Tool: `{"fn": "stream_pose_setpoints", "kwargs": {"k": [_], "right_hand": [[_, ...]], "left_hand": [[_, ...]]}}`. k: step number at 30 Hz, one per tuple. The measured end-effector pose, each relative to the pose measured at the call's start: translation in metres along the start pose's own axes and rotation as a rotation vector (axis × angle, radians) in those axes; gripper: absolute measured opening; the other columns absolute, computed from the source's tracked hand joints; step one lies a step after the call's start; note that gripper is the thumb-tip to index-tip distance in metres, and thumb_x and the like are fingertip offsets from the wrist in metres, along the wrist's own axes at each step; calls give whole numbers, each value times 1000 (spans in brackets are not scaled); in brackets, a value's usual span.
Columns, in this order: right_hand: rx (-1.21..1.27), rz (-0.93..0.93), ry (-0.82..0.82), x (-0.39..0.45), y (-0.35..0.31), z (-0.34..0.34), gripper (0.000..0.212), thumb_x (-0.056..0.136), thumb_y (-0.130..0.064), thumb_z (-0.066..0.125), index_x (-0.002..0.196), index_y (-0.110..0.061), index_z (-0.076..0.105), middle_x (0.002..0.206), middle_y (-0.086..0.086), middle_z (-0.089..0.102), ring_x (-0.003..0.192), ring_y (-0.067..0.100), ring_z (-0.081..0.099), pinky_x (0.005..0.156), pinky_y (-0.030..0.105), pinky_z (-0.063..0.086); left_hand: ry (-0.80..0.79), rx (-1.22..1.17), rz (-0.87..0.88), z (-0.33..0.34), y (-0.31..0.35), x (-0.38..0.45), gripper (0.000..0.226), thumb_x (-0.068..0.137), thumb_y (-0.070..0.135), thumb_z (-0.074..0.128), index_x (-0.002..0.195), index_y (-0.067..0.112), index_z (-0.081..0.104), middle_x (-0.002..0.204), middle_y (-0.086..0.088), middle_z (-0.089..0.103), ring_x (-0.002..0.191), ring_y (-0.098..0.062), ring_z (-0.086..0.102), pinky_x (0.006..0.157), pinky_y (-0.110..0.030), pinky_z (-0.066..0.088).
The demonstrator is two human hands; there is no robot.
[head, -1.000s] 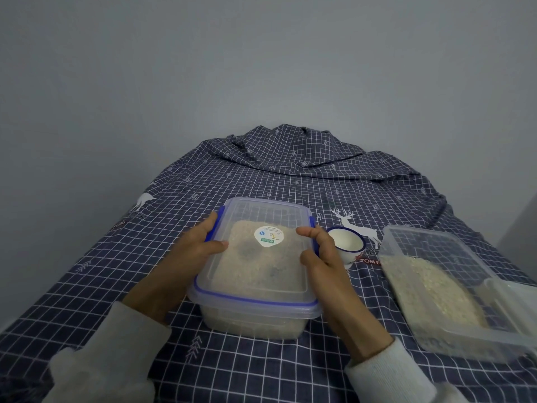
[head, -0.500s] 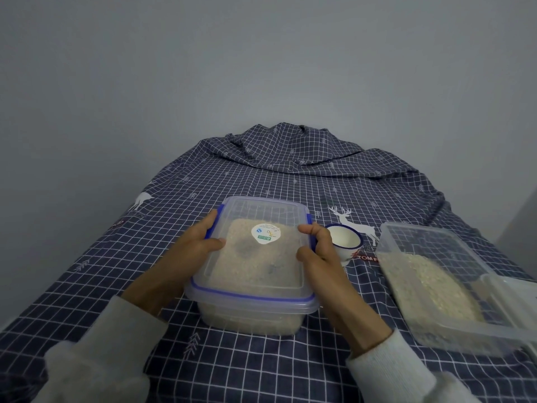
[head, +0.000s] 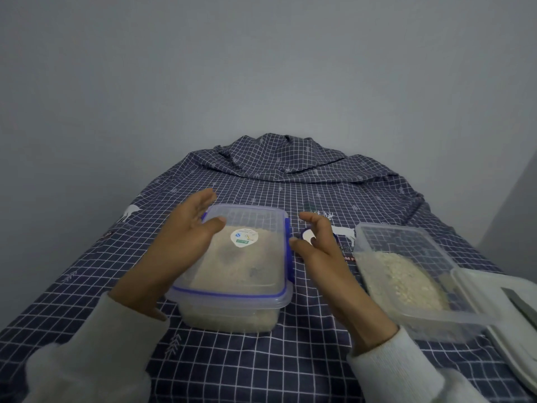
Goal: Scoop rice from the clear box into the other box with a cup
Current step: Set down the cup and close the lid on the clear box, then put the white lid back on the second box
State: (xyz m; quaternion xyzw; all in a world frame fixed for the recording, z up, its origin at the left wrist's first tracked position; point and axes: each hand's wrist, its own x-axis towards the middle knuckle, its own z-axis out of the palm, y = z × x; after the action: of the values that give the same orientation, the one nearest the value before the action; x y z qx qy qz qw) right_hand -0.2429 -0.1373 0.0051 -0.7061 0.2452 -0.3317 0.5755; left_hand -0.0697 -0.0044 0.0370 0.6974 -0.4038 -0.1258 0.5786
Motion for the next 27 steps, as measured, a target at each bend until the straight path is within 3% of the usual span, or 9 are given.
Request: {"fn": "stream_pose_setpoints", "kwargs": {"k": [3, 6, 8, 10, 14, 18, 22, 25, 27], "right_hand": [[10, -36, 49, -10, -4, -17, 38, 96, -15, 52, 124, -39, 44, 103, -1, 55, 101, 1, 39, 69, 14, 51], [-18, -89, 90, -16, -7, -41, 40, 96, -16, 52, 128, -37, 43, 101, -23, 63, 95, -17, 49, 56, -1, 45], [-33, -117, 115, -21, -10, -58, 40, 97, -16, 51, 127, -40, 42, 106, -44, 51, 84, -34, 47, 59, 0, 44], [-42, -152, 145, -27, -12, -74, 39, 97, -18, 51, 125, -43, 41, 121, -39, 38, 88, -34, 46, 65, 2, 43], [-74, -167, 220, -43, -13, -110, 39, 96, -23, 51, 122, -49, 41, 153, -17, 31, 130, 0, 31, 87, 18, 34], [-117, -170, 320, -61, -13, -150, 42, 95, -21, 52, 126, -45, 41, 151, -15, 35, 129, 2, 33, 97, 28, 31], [-126, -158, 375, -81, -10, -188, 41, 96, -23, 53, 128, -44, 40, 129, -30, 41, 106, -24, 37, 88, 17, 33], [-146, -139, 433, -95, -3, -215, 41, 96, -23, 51, 131, -41, 40, 133, -26, 42, 111, -19, 39, 90, 16, 33], [-182, -129, 466, -104, 3, -232, 40, 96, -22, 49, 130, -42, 39, 124, -33, 44, 101, -31, 42, 78, 5, 37]], "left_hand": [[-28, -46, 37, 24, 18, -5, 56, 91, 12, 58, 141, 26, 38, 143, 9, 46, 128, -5, 41, 107, -29, 31], [-83, -90, 57, 52, 36, -11, 53, 91, 12, 58, 139, 27, 40, 141, 11, 47, 128, -3, 42, 109, -31, 32], [-129, -96, 83, 74, 47, -16, 52, 91, 13, 57, 138, 27, 41, 141, 11, 47, 128, -3, 42, 108, -29, 33], [-165, -104, 106, 97, 58, -20, 51, 92, 15, 57, 139, 27, 40, 142, 11, 46, 128, -3, 42, 109, -30, 33], [-261, -136, 154, 145, 80, -33, 52, 92, 15, 57, 140, 25, 39, 143, 9, 45, 129, -5, 41, 110, -34, 32], [-343, -183, 184, 194, 100, -47, 50, 92, 18, 57, 138, 27, 41, 140, 12, 47, 127, -2, 43, 109, -33, 35], [-423, -245, 197, 243, 116, -64, 49, 92, 20, 57, 138, 26, 42, 140, 12, 47, 127, -2, 43, 108, -34, 36], [-499, -288, 192, 279, 123, -79, 48, 93, 24, 56, 138, 28, 41, 141, 14, 45, 128, 0, 41, 109, -32, 35], [-544, -308, 184, 302, 126, -89, 46, 94, 25, 54, 138, 29, 41, 142, 14, 44, 128, 3, 40, 109, -31, 33]]}}
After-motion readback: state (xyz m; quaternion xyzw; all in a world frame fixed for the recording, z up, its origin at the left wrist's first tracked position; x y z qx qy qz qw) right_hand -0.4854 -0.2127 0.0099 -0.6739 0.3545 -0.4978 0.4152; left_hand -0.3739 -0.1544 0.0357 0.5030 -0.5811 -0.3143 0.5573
